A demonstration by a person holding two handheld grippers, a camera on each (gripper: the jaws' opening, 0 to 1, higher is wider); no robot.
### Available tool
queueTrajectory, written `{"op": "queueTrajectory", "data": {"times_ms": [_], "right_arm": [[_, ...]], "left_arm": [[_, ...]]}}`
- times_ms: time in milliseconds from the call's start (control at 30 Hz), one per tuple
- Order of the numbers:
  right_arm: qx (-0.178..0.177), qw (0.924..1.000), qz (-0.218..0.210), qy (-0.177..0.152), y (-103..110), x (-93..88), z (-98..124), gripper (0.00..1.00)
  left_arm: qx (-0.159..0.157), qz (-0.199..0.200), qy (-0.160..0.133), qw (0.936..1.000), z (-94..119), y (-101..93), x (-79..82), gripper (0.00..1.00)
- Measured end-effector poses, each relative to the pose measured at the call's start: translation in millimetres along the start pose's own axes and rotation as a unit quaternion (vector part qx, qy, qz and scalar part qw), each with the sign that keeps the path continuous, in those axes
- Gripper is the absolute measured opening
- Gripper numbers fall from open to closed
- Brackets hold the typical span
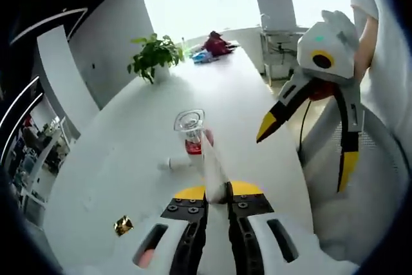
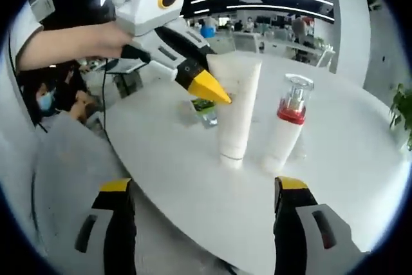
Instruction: Arrange the skincare products in the storage area until every visible bottle or jar stands upright without overlapping.
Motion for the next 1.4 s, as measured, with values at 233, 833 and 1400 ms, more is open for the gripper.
{"op": "queueTrajectory", "data": {"times_ms": [233, 833, 1400], "right_arm": [[-0.029, 0.9989, -0.033, 0.015, -12.6, -11.3, 1.8, 0.99], [-0.038, 0.9984, -0.039, 0.018, -11.0, -10.1, 11.3, 0.98], [-0.031, 0.9984, -0.042, 0.021, -10.2, -11.9, 10.0, 0.98]], "left_arm": [[0.004, 0.004, -0.005, 1.0, -9.6, 21.4, 1.7, 0.16], [-0.014, 0.003, -0.012, 0.9998, -23.2, 29.3, 7.1, 0.16], [-0.017, 0.026, 0.01, 0.9995, -27.4, 27.5, -1.1, 0.26]]}}
Point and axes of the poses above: the point that each gripper's makers call its tool centre point, and the gripper's own axes: z roughly backward along the fingers, y roughly to its left, x roughly out of its top, the point moved 2 cm from there along z, roughly backward along the fingers, and after that the axes turned 10 degrees about z, right-handed, at the moved point
